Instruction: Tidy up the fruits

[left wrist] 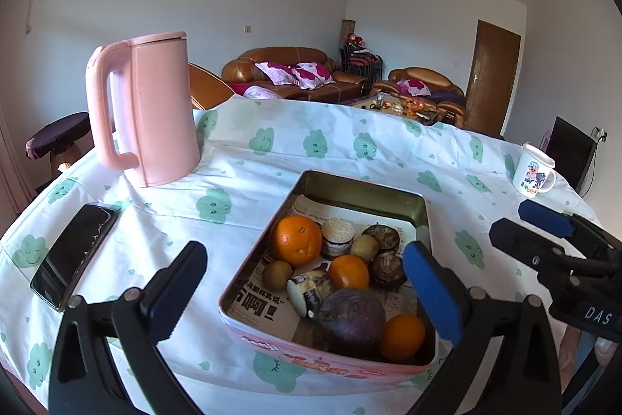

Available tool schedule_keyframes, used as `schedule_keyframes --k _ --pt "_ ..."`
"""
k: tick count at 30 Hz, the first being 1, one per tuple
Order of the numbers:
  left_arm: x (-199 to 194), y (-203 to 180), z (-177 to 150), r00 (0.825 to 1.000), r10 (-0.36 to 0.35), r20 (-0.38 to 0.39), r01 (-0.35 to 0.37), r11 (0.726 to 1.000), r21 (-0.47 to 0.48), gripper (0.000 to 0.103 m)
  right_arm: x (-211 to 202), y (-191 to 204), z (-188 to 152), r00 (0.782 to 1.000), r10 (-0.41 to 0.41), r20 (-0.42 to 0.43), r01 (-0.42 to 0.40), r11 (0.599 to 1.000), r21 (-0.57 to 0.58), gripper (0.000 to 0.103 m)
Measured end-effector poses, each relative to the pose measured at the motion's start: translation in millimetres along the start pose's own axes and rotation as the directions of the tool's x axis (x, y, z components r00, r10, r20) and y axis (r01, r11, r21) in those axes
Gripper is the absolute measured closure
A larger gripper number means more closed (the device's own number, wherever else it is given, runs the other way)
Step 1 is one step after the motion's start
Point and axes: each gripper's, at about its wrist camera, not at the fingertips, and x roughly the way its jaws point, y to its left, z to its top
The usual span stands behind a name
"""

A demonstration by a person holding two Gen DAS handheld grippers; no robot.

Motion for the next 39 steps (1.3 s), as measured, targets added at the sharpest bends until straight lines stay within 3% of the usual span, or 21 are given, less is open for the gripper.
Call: schedule_keyframes --k 39 --pt "-8.8 -12.4 -0.7 1.000 0.001 0.013 -0.002 1.000 0.026 0.000 -17.6 -3.9 -3.3 1.000 -0.007 0.030 0.006 1.000 0.015 0.025"
